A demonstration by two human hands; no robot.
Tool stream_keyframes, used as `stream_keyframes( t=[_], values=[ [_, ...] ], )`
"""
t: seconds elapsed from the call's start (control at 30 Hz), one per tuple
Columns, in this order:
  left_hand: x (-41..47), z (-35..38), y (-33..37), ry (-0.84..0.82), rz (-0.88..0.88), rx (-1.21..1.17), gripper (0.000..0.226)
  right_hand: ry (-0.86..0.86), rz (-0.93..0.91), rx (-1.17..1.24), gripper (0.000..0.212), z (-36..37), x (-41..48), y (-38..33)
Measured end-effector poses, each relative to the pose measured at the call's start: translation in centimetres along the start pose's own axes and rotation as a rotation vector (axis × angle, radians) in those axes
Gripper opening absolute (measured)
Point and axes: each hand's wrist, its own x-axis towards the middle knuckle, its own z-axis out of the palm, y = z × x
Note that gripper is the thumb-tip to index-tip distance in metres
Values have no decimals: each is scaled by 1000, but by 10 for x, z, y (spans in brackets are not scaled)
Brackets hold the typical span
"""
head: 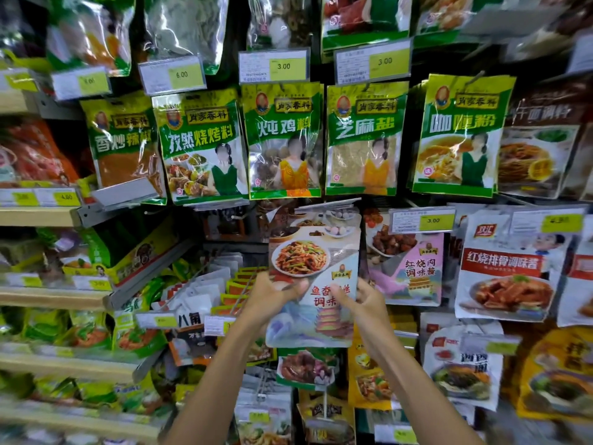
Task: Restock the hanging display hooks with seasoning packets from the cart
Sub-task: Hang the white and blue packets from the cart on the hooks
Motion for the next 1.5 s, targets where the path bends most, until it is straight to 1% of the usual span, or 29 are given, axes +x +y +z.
stream_keyframes(
  t=[0.07,0.13,0.17,0.23,0.3,0.37,0.43,0.57,0.67,0.73,0.8,0.87,0.97,1.03,1.13,1.17,1.23,1.27,1.5],
  values=[
    [-1,0,7,3,34,67,12,34,27,6,19,-5,3,4],
    [0,-8,19,50,112,149,15,87,73,5,14,-8,9,5],
    [1,-15,27,112,147,195,17,114,92,8,11,-8,12,5],
    [3,-31,49,281,209,295,12,150,123,38,12,-8,18,1],
    [8,-46,76,444,332,454,8,185,145,47,13,-5,25,-5],
    [17,-52,108,580,492,611,16,214,153,27,12,-2,32,-13],
    [30,-50,138,675,629,721,23,219,180,0,13,2,37,-19],
    [60,-35,182,718,897,911,31,233,220,2,18,6,42,-23],
    [79,-24,205,739,1026,1026,36,253,225,-36,26,3,43,-18],
    [92,-20,218,743,1058,1073,39,259,237,-50,30,2,43,-16],
    [105,-17,227,727,1054,1146,44,261,234,-77,31,0,47,-14],
    [116,-17,230,695,1021,1229,47,261,211,-100,25,1,51,-15],
    [129,-21,229,642,974,1300,48,280,189,-119,9,2,57,-16],
    [133,-22,227,616,957,1315,48,298,197,-119,6,4,62,-16],
    [135,-23,227,603,984,1303,47,335,224,-111,6,8,74,-16],
    [135,-23,227,606,997,1293,46,346,223,-108,11,10,78,-16],
    [134,-23,226,612,1011,1276,46,372,221,-125,29,14,86,-15],
    [134,-24,226,611,1011,1274,46,383,221,-142,32,15,89,-14],
    [133,-26,225,590,1021,1271,48,421,225,-237,29,22,95,-11]
  ],
)
